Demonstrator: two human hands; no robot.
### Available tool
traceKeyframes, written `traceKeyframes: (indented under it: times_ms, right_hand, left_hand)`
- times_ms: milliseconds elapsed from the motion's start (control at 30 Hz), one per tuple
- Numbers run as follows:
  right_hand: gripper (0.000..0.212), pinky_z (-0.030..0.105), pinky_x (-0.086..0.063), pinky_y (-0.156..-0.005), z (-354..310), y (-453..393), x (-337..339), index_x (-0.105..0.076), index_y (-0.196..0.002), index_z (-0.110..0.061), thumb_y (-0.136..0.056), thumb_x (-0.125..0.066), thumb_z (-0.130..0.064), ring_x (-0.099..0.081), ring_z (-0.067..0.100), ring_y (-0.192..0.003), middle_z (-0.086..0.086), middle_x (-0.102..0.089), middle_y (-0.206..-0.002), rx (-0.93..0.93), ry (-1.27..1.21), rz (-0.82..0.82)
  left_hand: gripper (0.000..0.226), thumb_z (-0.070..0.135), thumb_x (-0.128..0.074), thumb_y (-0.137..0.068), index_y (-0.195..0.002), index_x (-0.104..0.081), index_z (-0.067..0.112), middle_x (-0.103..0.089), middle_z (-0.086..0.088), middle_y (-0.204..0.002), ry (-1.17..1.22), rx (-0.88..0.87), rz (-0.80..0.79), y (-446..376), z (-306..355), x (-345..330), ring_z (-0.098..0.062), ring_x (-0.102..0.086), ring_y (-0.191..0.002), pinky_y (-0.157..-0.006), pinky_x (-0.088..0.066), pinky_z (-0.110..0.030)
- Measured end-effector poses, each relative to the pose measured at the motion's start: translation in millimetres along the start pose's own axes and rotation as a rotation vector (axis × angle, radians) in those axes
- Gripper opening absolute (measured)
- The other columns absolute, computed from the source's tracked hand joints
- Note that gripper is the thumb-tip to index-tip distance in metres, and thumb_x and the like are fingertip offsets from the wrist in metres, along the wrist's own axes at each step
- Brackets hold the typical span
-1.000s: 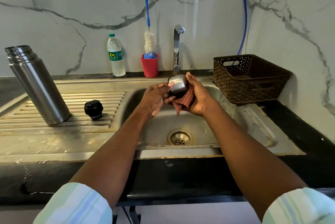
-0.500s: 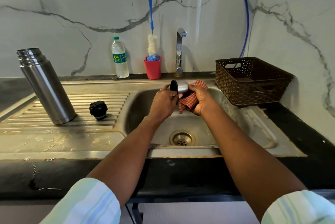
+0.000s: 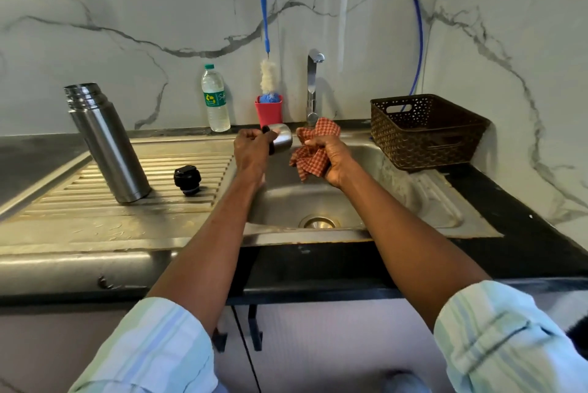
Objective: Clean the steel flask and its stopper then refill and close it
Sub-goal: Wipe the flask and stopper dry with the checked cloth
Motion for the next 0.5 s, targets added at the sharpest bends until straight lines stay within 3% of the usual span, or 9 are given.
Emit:
traceKeyframes:
  times_ms: [100, 200, 267, 400, 500]
  right_hand:
    - [0.019, 0.042, -0.06, -0.071, 7, 10, -26, -0.06, -0.102, -0.007, -0.084, -0.063, 0.0, -0.069, 0.028, -0.077, 0.011, -0.073, -0.082, -0.006, -0.055, -0.057]
    - [0.03, 0.049, -0.057, -0.082, 19, 12, -62, -0.059, -0.115, -0.004, -0.085, -0.058, -0.002, -0.068, 0.029, -0.081, 0.015, -0.07, -0.095, -0.03, -0.094, -0.098]
    - [0.031, 0.05, -0.054, -0.085, 27, 12, -85, -0.058, -0.118, -0.003, -0.087, -0.053, -0.003, -0.067, 0.028, -0.074, 0.015, -0.07, -0.088, -0.046, -0.133, -0.101]
    - [0.013, 0.041, -0.053, -0.075, 43, 17, -128, -0.061, -0.086, -0.005, -0.09, -0.049, -0.004, -0.065, 0.024, -0.058, 0.01, -0.07, -0.064, -0.076, -0.204, -0.14]
    - [0.017, 0.031, -0.053, -0.062, 52, 16, -147, -0.06, -0.081, -0.008, -0.09, -0.047, -0.002, -0.065, 0.019, -0.05, 0.004, -0.069, -0.057, -0.058, -0.251, -0.159]
  left_hand:
    - [0.048, 0.018, -0.083, -0.073, -0.112, -0.055, 0.012, -0.067, -0.008, -0.104, 0.161, -0.039, 0.007, 11, 10, 26, -0.019, -0.067, -0.09, -0.077, -0.057, -0.032]
    - [0.045, 0.021, -0.08, -0.074, -0.111, -0.056, 0.013, -0.064, -0.004, -0.098, 0.188, -0.066, 0.099, 18, 18, 64, -0.019, -0.063, -0.087, -0.078, -0.054, -0.032]
    - [0.04, 0.022, -0.077, -0.075, -0.109, -0.057, 0.014, -0.065, -0.005, -0.095, 0.265, -0.042, 0.125, 19, 19, 90, -0.021, -0.063, -0.088, -0.076, -0.053, -0.033]
    - [0.031, 0.012, -0.066, -0.091, -0.12, -0.058, 0.008, -0.064, -0.016, -0.106, 0.654, 0.103, 0.16, 19, 19, 146, -0.026, -0.066, -0.089, -0.068, -0.059, -0.033]
    - [0.012, 0.015, -0.06, -0.097, -0.105, -0.059, 0.007, -0.063, -0.016, -0.103, 0.739, 0.149, 0.138, 22, 21, 175, -0.028, -0.063, -0.093, -0.083, -0.055, -0.039]
Point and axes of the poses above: each hand's wrist, its own y-axis away from the middle knuckle, its own x-axis out of the back of the hand, z = x × y, the point moved 3 cm from there along -y, towards the middle knuckle
